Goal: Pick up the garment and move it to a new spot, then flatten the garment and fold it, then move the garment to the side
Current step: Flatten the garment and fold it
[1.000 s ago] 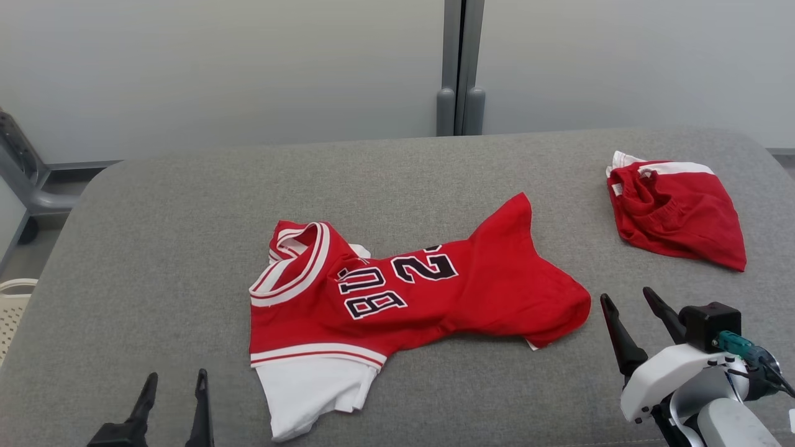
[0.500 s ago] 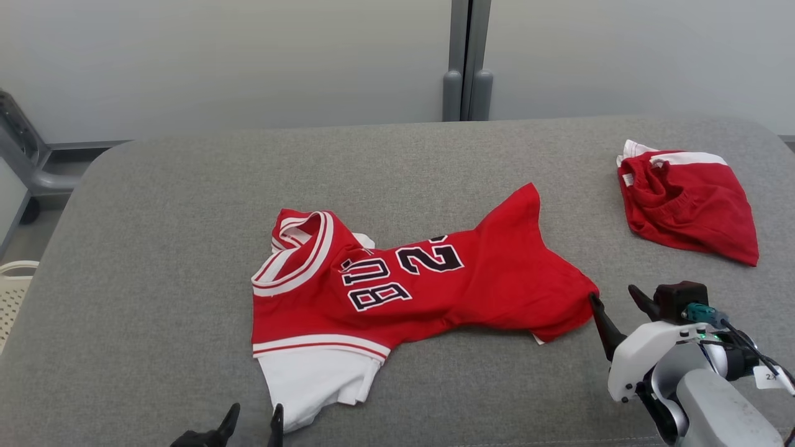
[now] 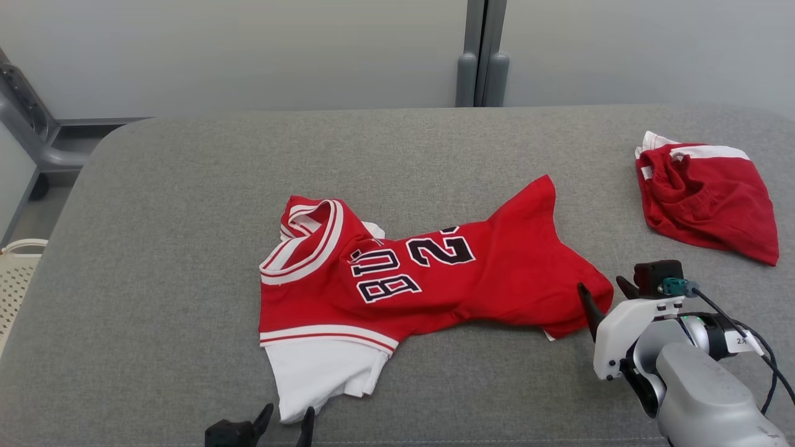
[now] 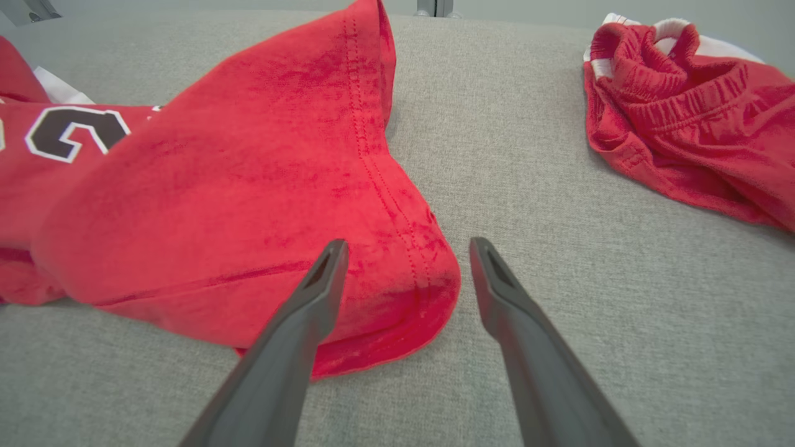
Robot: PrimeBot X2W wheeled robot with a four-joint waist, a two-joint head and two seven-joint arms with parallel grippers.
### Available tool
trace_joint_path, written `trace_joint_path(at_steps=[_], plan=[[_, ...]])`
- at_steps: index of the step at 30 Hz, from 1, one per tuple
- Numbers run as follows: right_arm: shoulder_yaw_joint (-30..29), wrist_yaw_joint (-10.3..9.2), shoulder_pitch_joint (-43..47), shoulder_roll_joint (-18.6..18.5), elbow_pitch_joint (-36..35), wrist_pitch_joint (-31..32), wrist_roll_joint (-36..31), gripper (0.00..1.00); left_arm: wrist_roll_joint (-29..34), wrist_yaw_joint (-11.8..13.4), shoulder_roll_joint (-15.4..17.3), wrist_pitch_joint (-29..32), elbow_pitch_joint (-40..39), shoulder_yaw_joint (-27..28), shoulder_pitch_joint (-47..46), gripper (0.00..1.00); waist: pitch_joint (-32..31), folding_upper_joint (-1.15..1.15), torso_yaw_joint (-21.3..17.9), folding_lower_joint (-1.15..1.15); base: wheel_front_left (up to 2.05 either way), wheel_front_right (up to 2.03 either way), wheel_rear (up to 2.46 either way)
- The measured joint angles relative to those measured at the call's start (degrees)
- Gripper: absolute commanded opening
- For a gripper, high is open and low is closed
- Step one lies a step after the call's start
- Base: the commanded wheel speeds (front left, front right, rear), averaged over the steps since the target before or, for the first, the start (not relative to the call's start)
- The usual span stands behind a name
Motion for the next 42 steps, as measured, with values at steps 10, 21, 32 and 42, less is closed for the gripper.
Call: trace_joint_path(at_steps=[10,21,32,42], plan=[[3.9,0.0,-4.4,0.3,7.7,-1.6,2.8,1.0,-3.0,0.0,1.0,-0.5,5.0,-3.8,-3.6,1.0,1.2,0.0,1.0,0.0,0.0,0.0,0.0],[7.0,0.0,-7.0,0.6,10.9,-2.7,5.2,1.0,-5.3,0.0,1.1,-0.6,8.4,-6.9,-7.2,1.0,2.9,0.0,2.2,0.0,0.0,0.0,0.0],[10.0,0.0,-7.6,0.2,12.5,-3.8,7.5,1.0,-6.8,0.0,1.2,-0.8,8.9,-8.1,-7.7,1.0,2.9,0.0,2.1,0.0,0.0,0.0,0.0],[12.3,0.0,-8.0,0.3,12.9,-4.0,9.4,0.04,-7.0,0.0,1.3,-0.8,8.1,-8.1,-7.8,0.0,2.3,0.0,2.4,0.0,0.0,0.0,0.0]])
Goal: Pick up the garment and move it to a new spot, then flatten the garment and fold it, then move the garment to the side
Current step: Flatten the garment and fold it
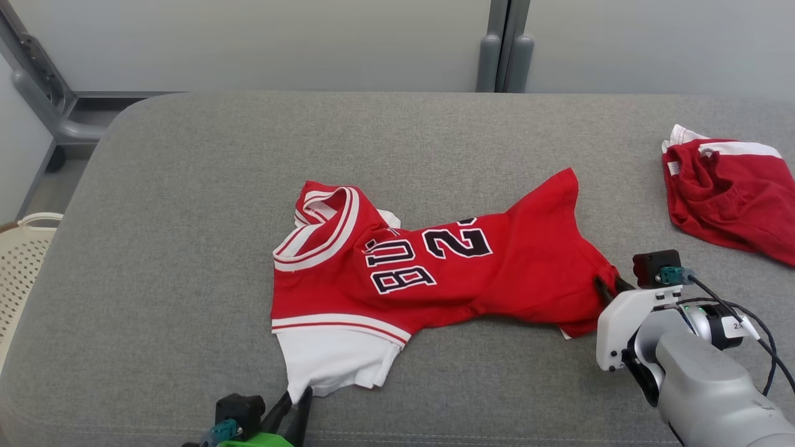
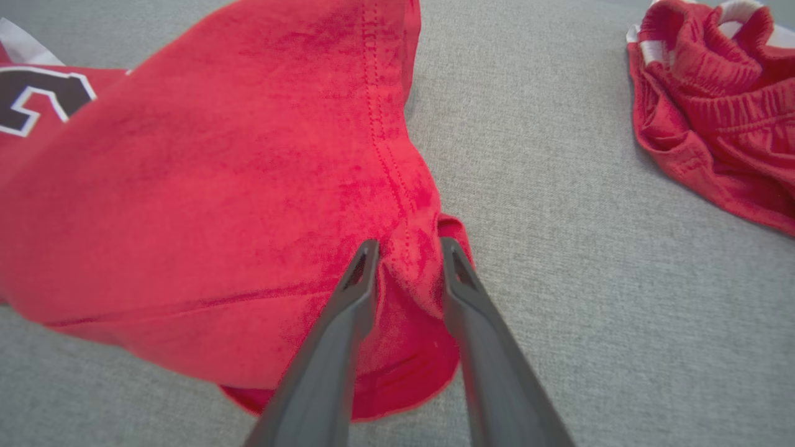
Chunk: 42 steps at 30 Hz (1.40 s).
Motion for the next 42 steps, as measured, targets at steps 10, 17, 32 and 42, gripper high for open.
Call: trace_joint_path(at_steps=[10,17,32,42], plan=[[2.2,0.01,0.3,0.1,-0.2,-0.4,2.0,0.0,1.6,0.0,0.6,0.0,-2.5,1.5,1.2,0.0,-1.4,0.0,-0.1,0.0,0.0,0.0,0.0],[3.8,0.0,0.8,-0.7,-1.3,-0.5,3.7,0.0,2.3,0.2,1.2,0.0,-4.9,3.2,2.0,0.0,-2.1,0.0,-0.5,0.0,0.0,0.0,0.0],[6.4,0.0,-2.9,-3.8,-9.8,-0.8,7.8,0.0,5.9,1.3,8.0,0.3,-19.0,6.9,0.3,0.0,-2.6,0.0,-2.4,0.0,0.0,0.0,0.0],[10.2,0.0,-9.3,-5.9,-15.2,1.5,14.3,0.0,5.9,0.3,15.3,7.2,-25.9,4.4,-10.3,0.0,-1.3,0.0,-3.1,0.0,0.0,0.0,0.0]])
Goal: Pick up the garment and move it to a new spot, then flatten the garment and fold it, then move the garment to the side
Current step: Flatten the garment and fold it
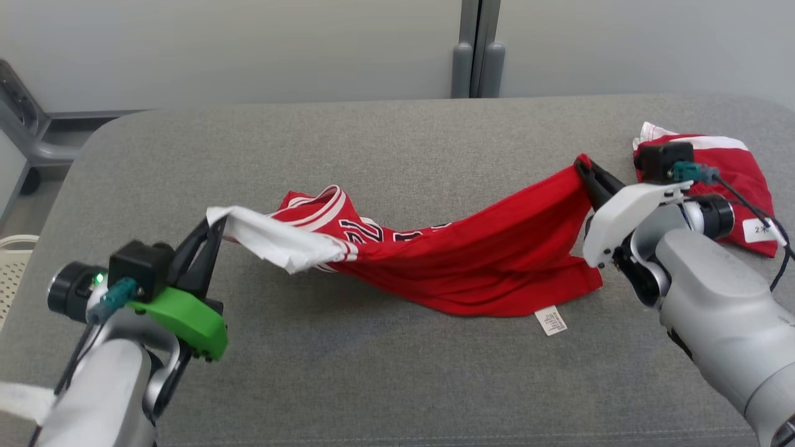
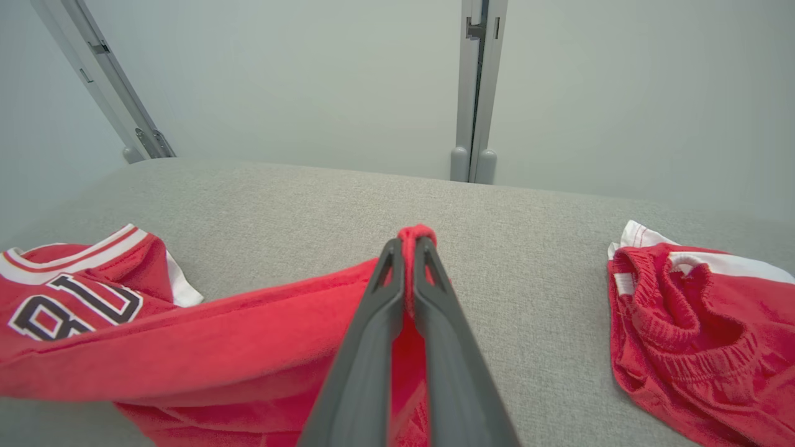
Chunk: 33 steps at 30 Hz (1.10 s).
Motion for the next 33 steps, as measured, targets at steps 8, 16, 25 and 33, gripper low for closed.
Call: trace_joint_path(at_steps=[8,16,25,33], plan=[[1.7,0.0,-11.3,-0.7,-3.4,5.9,7.7,0.0,-6.2,-0.4,6.5,6.1,-0.6,-8.9,-18.6,0.0,4.4,0.0,-0.6,0.0,0.0,0.0,0.0],[0.8,-0.01,-25.0,-0.7,-0.7,11.2,13.2,0.0,-18.4,-0.4,9.3,9.7,4.2,-13.2,-37.3,0.0,10.5,0.0,-1.4,0.0,0.0,0.0,0.0],[-0.8,-0.01,-40.8,2.7,9.1,10.5,14.6,0.0,-23.5,-0.4,10.2,10.6,14.9,-19.1,-55.6,0.0,18.9,0.0,-2.9,0.01,0.0,0.0,0.0],[-1.1,-0.01,-51.6,6.3,17.1,2.7,11.3,0.0,-24.3,-0.4,7.5,8.4,25.2,-21.8,-70.2,0.0,22.7,0.0,-4.9,0.01,0.0,0.0,0.0]])
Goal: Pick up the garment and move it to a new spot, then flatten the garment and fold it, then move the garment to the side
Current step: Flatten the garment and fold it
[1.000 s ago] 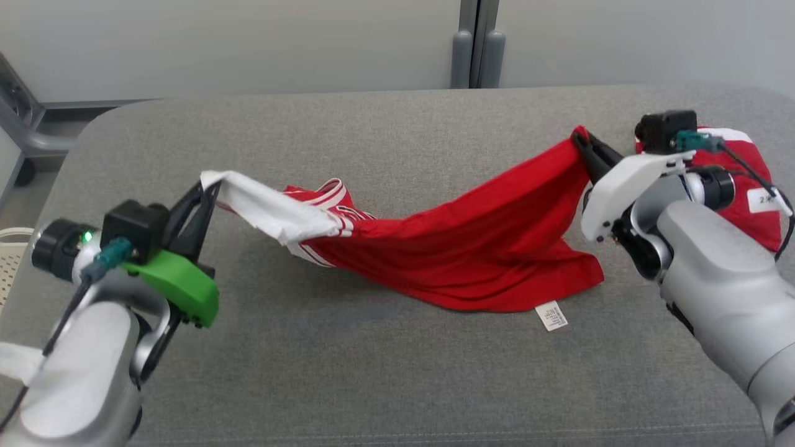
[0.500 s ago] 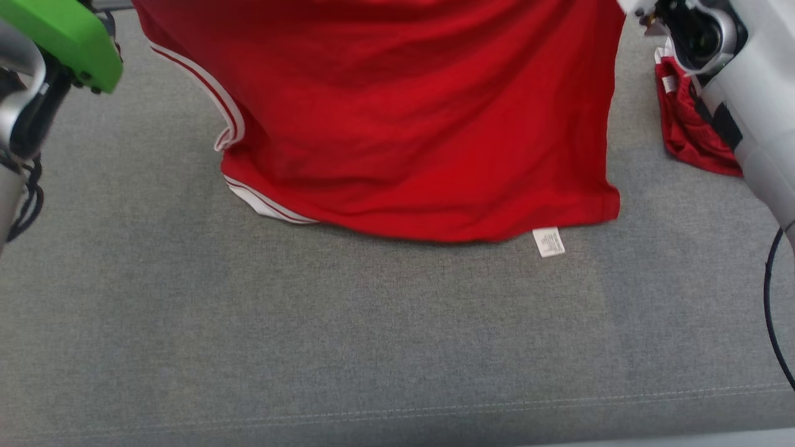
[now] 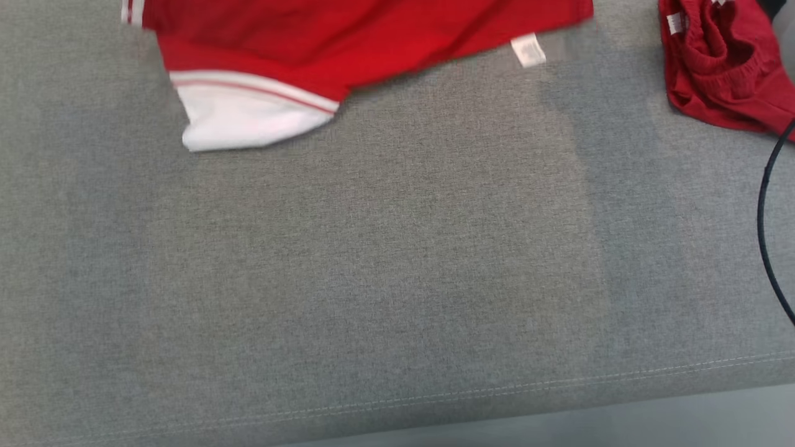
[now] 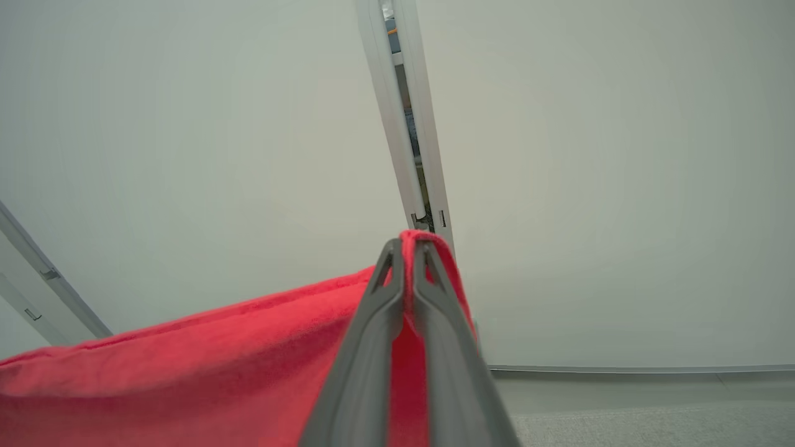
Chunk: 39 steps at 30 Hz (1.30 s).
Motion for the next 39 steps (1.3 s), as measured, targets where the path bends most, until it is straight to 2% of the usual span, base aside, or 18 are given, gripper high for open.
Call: trace_joint_path(at_steps=[5,11,15,20,26,30,34,39], plan=[[-0.8,0.0,-4.0,-0.1,1.2,-3.0,-1.8,0.0,1.1,0.0,-1.9,-3.2,4.9,0.0,-6.8,0.0,-0.1,0.0,0.7,0.0,0.0,0.0,0.0],[-3.4,0.01,-8.5,-1.0,1.4,-4.9,-5.2,0.0,1.5,2.5,-5.5,-10.3,8.5,2.1,-13.7,0.0,1.0,0.0,1.4,0.0,0.0,0.0,0.0],[-6.5,0.0,-9.9,-1.8,-1.5,-5.1,-9.8,0.0,1.8,2.5,-7.7,-12.5,10.5,1.9,-14.5,0.0,2.7,0.0,1.9,-0.01,0.0,0.0,0.0],[-9.3,0.0,-6.8,-0.1,-4.4,-5.1,-15.1,0.0,0.7,1.9,-9.0,-14.1,13.1,2.5,-13.9,0.0,5.4,0.0,2.2,0.0,0.0,0.0,0.0],[-11.1,0.01,-0.8,0.4,-8.1,-5.1,-17.7,0.0,-0.9,0.9,-10.1,-15.3,14.4,3.4,-8.7,0.0,8.1,0.0,2.8,0.0,0.0,0.0,0.0],[-8.7,0.01,4.3,0.6,-12.1,-5.1,-17.5,0.0,-2.6,0.4,-9.6,-15.4,12.4,4.7,-3.9,0.0,8.0,0.0,3.3,0.0,0.0,0.0,0.0],[-5.3,0.01,10.4,-0.5,-16.8,-5.1,-13.5,0.0,-2.9,0.2,-7.1,-15.6,6.2,7.8,2.3,0.0,6.8,0.0,3.2,-0.01,0.0,0.0,0.0],[-2.2,0.0,19.0,-4.6,-23.7,-5.1,-7.3,0.0,-3.3,0.2,-5.9,-15.6,-2.8,12.9,15.7,0.0,4.5,0.0,3.1,-0.01,0.0,0.0,0.0]])
